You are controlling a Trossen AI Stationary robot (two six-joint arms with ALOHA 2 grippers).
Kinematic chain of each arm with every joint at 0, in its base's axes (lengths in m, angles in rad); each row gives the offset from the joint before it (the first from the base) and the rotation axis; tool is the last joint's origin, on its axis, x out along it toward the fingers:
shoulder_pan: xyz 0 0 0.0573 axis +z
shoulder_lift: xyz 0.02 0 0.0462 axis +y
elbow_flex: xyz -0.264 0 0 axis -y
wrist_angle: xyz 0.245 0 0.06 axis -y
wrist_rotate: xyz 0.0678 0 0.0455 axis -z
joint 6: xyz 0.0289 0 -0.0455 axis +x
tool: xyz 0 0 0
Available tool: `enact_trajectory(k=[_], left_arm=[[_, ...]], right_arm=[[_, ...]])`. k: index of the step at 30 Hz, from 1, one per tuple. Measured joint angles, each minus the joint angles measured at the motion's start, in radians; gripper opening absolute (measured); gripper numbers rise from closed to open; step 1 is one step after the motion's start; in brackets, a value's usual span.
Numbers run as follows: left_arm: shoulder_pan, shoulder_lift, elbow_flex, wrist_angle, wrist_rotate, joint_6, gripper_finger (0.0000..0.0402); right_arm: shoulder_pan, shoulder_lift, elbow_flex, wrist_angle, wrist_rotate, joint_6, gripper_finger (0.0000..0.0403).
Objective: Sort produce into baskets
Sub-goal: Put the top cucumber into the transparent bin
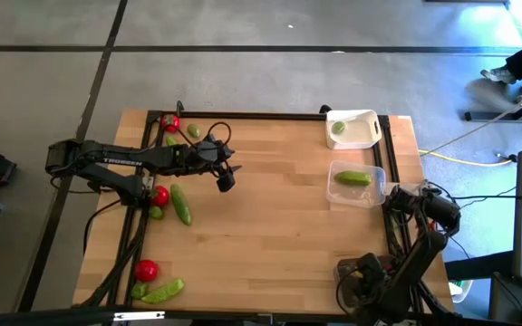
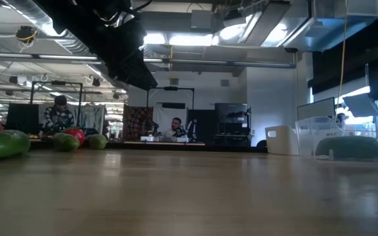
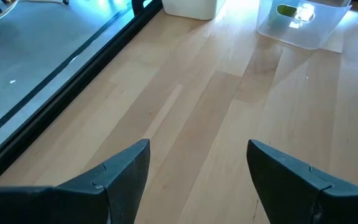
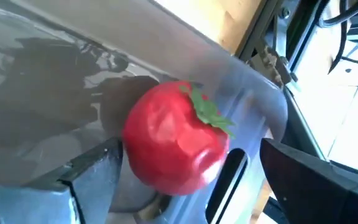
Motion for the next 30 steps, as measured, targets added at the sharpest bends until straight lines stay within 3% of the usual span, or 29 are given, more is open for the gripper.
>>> enact_trajectory(k=[7, 10, 14, 17, 22, 30], left_arm=[[0.0, 0.0, 0.0, -0.008, 0.0, 0.0, 0.0265], [0.001, 0.0, 0.0, -0.009, 0.0, 0.0, 0.0265], [0.002, 0.0, 0.0, -0.022, 0.0, -0.001, 0.0265], [0.002, 0.0, 0.0, -0.036, 0.0, 0.008, 0.0265], [0.002, 0.0, 0.022, -0.147, 0.0, 0.042, 0.0265], [0.002, -0.012, 0.105, -0.509, 0.0, 0.013, 0.0265]], right_arm=[[0.0, -0.068, 0.168, -0.064, 0.184, -0.022, 0.0358], [0.0, -0.092, 0.248, -0.071, 0.368, -0.051, 0.0358], [-0.006, -0.121, 0.307, -0.073, 0.69, -0.161, 0.0358], [-0.029, -0.134, 0.314, -0.074, 0.842, -0.253, 0.0358], [-0.113, -0.135, 0.313, -0.073, 0.911, -0.46, 0.0358], [-0.261, -0.135, 0.255, -0.074, 1.049, -0.778, 0.0358]])
